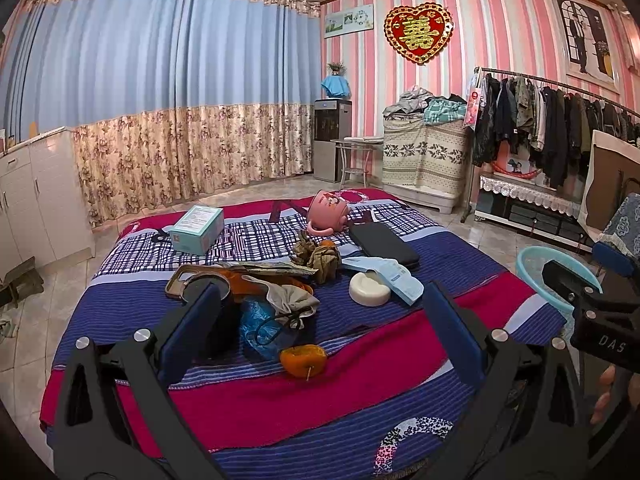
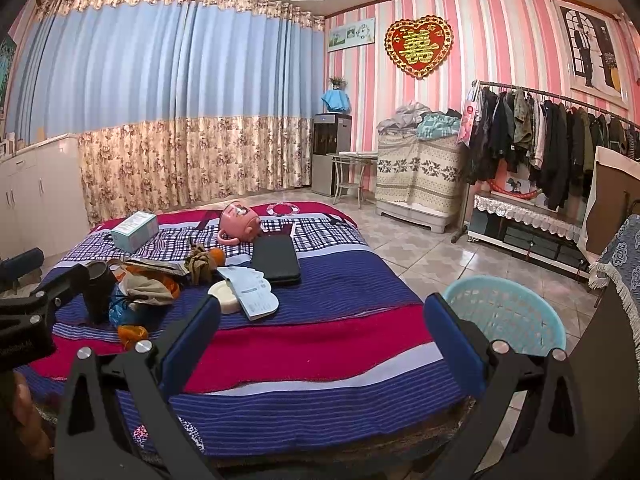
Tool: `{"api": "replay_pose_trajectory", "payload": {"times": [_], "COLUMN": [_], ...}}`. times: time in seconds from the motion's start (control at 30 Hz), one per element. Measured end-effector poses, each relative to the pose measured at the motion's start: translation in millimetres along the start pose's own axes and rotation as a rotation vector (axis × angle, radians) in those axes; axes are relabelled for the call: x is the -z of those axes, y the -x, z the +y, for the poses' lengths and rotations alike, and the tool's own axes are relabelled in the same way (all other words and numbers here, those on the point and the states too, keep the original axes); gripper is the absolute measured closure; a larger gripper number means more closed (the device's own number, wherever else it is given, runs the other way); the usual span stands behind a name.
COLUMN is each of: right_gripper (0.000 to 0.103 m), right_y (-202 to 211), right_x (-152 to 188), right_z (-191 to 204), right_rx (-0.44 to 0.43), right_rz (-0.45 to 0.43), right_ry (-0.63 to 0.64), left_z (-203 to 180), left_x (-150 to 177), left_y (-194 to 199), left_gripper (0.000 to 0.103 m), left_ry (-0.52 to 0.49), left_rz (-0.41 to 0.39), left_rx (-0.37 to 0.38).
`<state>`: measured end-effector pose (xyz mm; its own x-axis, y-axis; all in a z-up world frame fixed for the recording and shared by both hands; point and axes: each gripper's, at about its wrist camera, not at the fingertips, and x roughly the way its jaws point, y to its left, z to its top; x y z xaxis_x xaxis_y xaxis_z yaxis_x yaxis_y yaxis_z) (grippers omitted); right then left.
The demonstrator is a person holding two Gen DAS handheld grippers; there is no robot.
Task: Collect trash
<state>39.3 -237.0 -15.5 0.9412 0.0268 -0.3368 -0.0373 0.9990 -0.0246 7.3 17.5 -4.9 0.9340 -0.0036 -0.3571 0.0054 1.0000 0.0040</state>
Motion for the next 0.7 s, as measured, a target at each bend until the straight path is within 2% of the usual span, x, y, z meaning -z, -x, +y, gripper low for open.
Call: {"api": "replay_pose_trajectory", "payload": {"times": [0.53,0.7], "right_gripper": [0.004,0.004], "right_y": [-1.1,-2.9], "right_x": [5.4,8.1], "right_z": [0.6,0.9], "right_rx": [0.003,0.002], "right_rz": [0.004,0.004], "right_ry": [0.002,0.005], "left_z": [5.7,10.3], "left_x": [6.3,21.9], "left_y": [-1.3,-20.7], "left_gripper": [0.005,0.005], "left_ry": [0.003,-0.001], "left_rz": [0.003,0.007], "left_rx": [-0.002,-0.012]}}
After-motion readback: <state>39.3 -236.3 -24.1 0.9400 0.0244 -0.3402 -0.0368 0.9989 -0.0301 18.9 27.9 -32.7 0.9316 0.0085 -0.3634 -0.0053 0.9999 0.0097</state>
